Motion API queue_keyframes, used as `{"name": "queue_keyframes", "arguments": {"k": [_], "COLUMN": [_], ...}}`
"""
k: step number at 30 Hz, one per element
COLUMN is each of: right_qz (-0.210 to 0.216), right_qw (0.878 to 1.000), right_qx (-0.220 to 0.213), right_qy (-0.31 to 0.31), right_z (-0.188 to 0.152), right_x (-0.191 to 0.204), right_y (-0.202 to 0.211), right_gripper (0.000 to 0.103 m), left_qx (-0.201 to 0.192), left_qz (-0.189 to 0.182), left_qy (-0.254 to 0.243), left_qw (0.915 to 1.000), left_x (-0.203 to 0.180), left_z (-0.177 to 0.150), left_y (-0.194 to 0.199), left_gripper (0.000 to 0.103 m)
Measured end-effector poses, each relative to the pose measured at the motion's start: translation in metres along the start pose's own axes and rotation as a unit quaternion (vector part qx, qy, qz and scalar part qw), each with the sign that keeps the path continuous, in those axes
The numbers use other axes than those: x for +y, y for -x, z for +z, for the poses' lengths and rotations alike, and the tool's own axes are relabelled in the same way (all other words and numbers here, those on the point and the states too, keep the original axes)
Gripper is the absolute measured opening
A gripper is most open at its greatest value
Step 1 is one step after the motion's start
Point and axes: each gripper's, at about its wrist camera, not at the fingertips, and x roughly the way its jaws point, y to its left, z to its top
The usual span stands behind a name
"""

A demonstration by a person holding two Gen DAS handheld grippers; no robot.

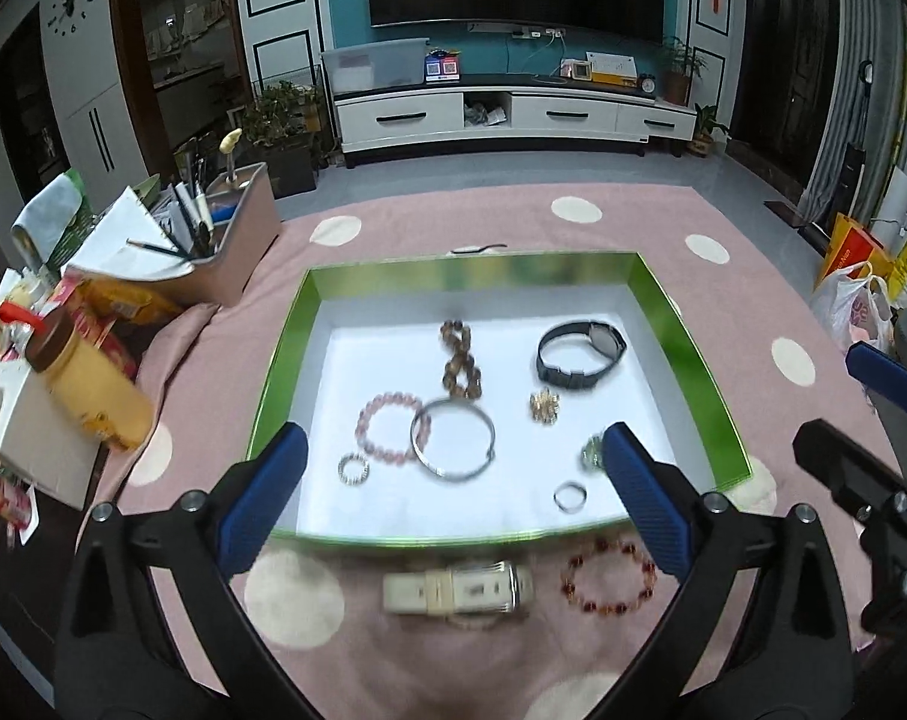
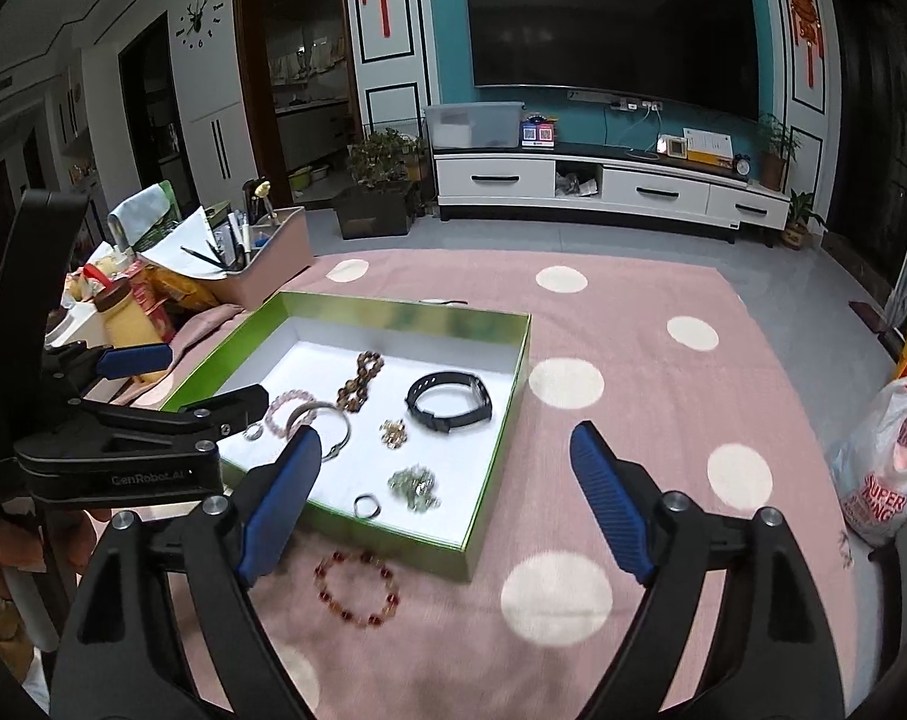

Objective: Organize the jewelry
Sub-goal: 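Move both grippers back toward the cream watch and red bead bracelet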

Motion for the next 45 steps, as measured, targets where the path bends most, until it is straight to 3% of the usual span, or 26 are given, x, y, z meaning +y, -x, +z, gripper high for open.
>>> {"name": "queue_keyframes", "arguments": {"k": [8, 20, 31, 39, 45], "right_qz": [0.006, 0.011, 0.036, 0.046, 0.045], "right_qw": [1.0, 0.999, 0.992, 0.99, 0.99], "right_qx": [0.004, 0.02, 0.095, 0.109, 0.112], "right_qy": [-0.01, -0.044, -0.072, -0.074, -0.076], "right_z": [-0.02, -0.05, -0.104, -0.111, -0.108], "right_x": [0.004, -0.008, -0.003, 0.003, 0.003], "right_y": [0.021, 0.03, -0.006, -0.024, -0.034], "right_gripper": [0.085, 0.085, 0.085, 0.085, 0.079], "left_qx": [0.004, 0.013, 0.06, 0.065, 0.063], "left_qz": [0.0, 0.006, -0.011, -0.016, -0.018], "left_qy": [0.016, 0.093, 0.098, 0.092, 0.086], "left_qw": [0.9999, 0.9955, 0.9934, 0.9935, 0.9941], "left_x": [0.013, 0.065, 0.058, 0.05, 0.046], "left_z": [-0.031, -0.074, -0.122, -0.124, -0.119], "left_y": [0.024, 0.043, 0.015, 0.004, -0.004], "left_gripper": [0.1, 0.1, 0.1, 0.099, 0.09]}}
